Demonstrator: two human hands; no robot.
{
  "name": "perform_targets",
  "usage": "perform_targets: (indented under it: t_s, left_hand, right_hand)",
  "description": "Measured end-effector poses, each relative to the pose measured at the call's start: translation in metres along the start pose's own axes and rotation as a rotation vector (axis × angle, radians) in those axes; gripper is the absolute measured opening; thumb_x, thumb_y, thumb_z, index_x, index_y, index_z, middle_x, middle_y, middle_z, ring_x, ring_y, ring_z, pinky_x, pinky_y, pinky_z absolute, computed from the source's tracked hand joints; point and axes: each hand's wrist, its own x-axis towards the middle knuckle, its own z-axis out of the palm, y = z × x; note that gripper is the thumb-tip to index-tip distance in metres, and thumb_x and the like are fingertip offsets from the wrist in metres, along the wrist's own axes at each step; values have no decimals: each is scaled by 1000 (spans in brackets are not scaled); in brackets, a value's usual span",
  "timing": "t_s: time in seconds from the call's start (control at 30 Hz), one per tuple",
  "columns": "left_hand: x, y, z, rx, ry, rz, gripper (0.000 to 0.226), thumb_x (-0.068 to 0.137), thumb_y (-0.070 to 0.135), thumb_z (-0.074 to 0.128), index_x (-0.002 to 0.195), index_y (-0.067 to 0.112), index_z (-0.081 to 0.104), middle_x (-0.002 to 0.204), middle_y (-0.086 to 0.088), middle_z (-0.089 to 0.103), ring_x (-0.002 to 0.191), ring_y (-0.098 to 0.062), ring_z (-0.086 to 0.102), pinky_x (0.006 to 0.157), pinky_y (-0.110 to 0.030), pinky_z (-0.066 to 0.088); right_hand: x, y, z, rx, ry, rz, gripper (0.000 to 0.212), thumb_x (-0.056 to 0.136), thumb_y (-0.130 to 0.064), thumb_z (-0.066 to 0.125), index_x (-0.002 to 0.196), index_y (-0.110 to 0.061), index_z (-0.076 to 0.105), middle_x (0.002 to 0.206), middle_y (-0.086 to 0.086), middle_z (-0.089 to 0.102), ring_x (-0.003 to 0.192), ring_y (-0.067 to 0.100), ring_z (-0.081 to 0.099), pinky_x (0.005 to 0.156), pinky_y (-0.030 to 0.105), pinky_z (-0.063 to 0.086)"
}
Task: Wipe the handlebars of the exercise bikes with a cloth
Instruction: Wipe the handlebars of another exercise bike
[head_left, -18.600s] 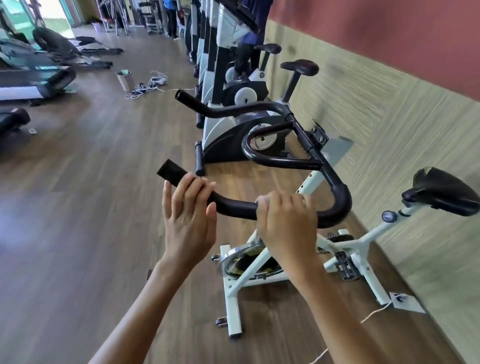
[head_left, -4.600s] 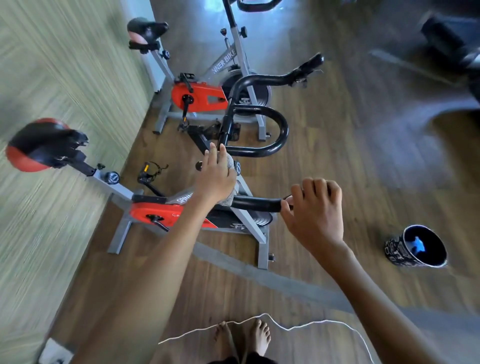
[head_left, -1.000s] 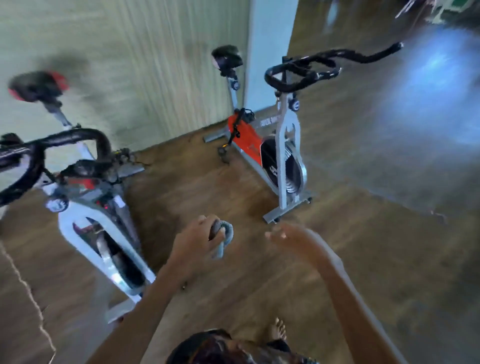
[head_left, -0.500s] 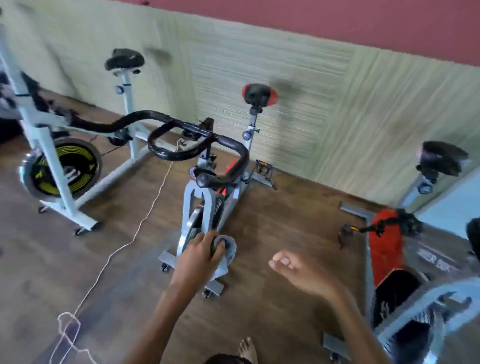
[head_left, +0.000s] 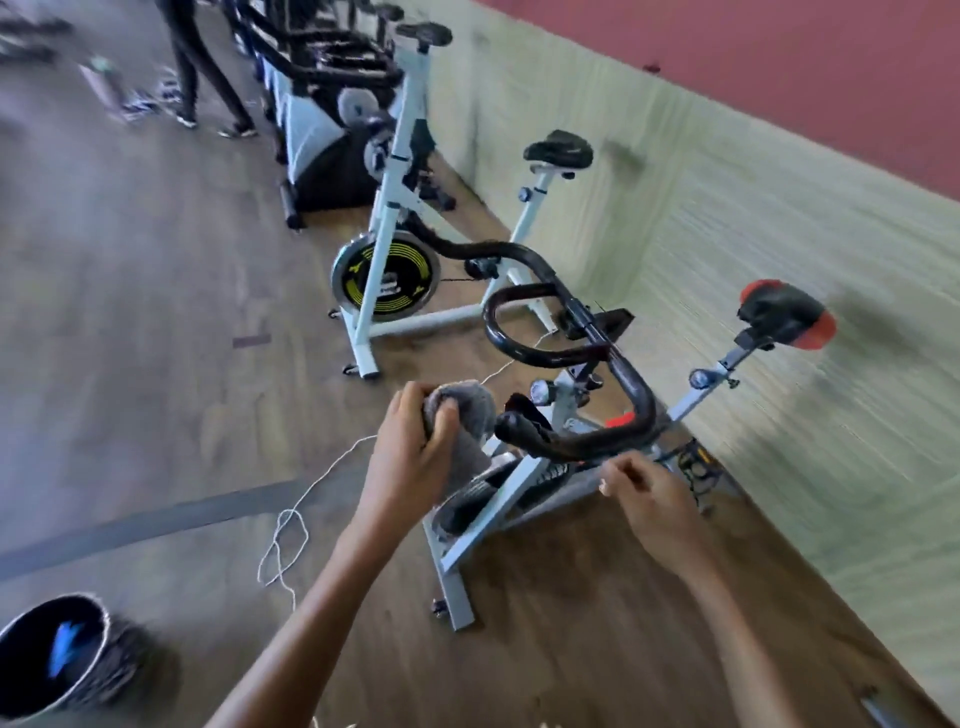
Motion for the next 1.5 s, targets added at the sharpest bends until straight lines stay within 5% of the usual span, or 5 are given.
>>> perform_targets:
  t_s: [0.23, 0.73, 0.93, 1.13, 1.5]
  left_hand:
    - [-6, 31, 37, 55, 110, -65, 8, 98, 26, 46, 104, 24, 52, 103, 2, 58, 96, -11, 55, 81, -28, 43]
    - [5, 54, 108, 543, 465, -190, 24, 98, 37, 45, 97, 17, 58, 99, -1, 61, 86, -25, 57, 69, -42, 51]
    - [-23, 22, 130, 714, 656, 399, 9, 92, 20, 65, 98, 13, 67, 107, -1, 62, 101, -26, 56, 90, -34, 45]
    - [-9, 49, 129, 177, 706, -96, 10, 93, 24, 61, 85, 20, 62, 85, 8, 58, 78, -17, 57, 69, -25, 41]
    - [-15, 47, 130, 370, 685, -34, 11, 96, 18, 56, 90, 11, 62, 91, 4, 58, 80, -9, 50, 81, -38, 50]
  right_hand:
    - [50, 31, -27, 64, -141, -232, 19, 95, -15, 59, 78, -21, 63, 73, 3, 63, 71, 13, 57, 61, 17, 40]
    - [104, 77, 0, -549, 26, -701, 54, 97, -59, 26, 79, -23, 62, 74, -8, 64, 73, 18, 61, 76, 35, 44]
    - [99, 86, 7, -530, 74, -727, 47, 95, -54, 33, 82, -22, 64, 78, -7, 65, 74, 19, 60, 77, 35, 38]
    - [100, 86, 8, -499, 94, -714, 49, 95, -55, 32, 81, -21, 65, 76, -7, 65, 72, 18, 60, 76, 33, 41]
    - [101, 87, 6, -471, 66, -717, 50, 94, -56, 30, 83, -23, 65, 78, -8, 65, 76, 18, 61, 76, 34, 40]
